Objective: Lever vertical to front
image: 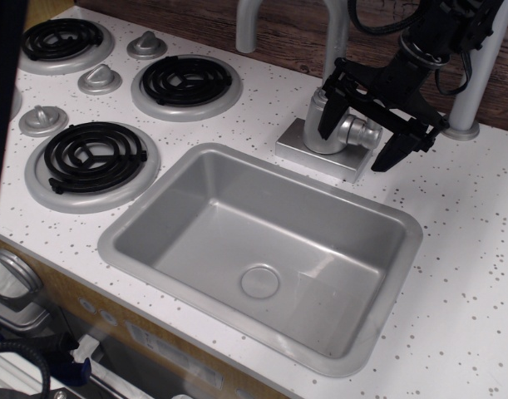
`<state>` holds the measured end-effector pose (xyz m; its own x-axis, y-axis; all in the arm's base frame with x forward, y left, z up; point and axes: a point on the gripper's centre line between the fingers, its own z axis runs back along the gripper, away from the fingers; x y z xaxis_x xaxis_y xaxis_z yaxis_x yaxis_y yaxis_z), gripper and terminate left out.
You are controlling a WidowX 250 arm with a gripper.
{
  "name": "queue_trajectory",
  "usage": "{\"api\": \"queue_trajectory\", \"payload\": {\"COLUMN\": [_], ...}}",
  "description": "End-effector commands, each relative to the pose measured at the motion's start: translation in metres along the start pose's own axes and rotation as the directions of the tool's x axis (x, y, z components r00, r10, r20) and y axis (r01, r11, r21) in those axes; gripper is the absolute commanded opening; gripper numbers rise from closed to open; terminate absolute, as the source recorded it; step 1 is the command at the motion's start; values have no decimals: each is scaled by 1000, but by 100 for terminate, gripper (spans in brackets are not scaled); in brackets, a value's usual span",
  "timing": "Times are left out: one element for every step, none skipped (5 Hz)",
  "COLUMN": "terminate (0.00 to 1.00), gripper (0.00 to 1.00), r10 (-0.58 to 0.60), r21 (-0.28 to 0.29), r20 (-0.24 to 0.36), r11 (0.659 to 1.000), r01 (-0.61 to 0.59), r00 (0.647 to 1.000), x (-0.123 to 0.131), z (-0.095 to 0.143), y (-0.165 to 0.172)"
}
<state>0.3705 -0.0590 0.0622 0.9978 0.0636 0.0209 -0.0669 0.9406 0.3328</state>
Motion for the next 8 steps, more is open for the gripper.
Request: {"api": "queue_trajectory", "payload": {"terminate": [0,0,0,0,0,0,0,0], "gripper": [100,100,100,100,100,100,100,100], "r10": [0,-17,-37,-55,-84,-109,-126,-143], "r21": [0,12,47,69,76,78,66,71], "r20": [0,38,56,72,76,94,104,114], "r11": [1000,1000,998,996,994,992,991,988], "r01": [0,17,34,50,78,102,119,136], "r00": [1000,999,998,996,994,990,987,983], "x": [0,8,19,26,34,39,44,49], "z": [0,7,19,26,28,29,27,27], "y": [0,2,5,8,11,11,11,11]}}
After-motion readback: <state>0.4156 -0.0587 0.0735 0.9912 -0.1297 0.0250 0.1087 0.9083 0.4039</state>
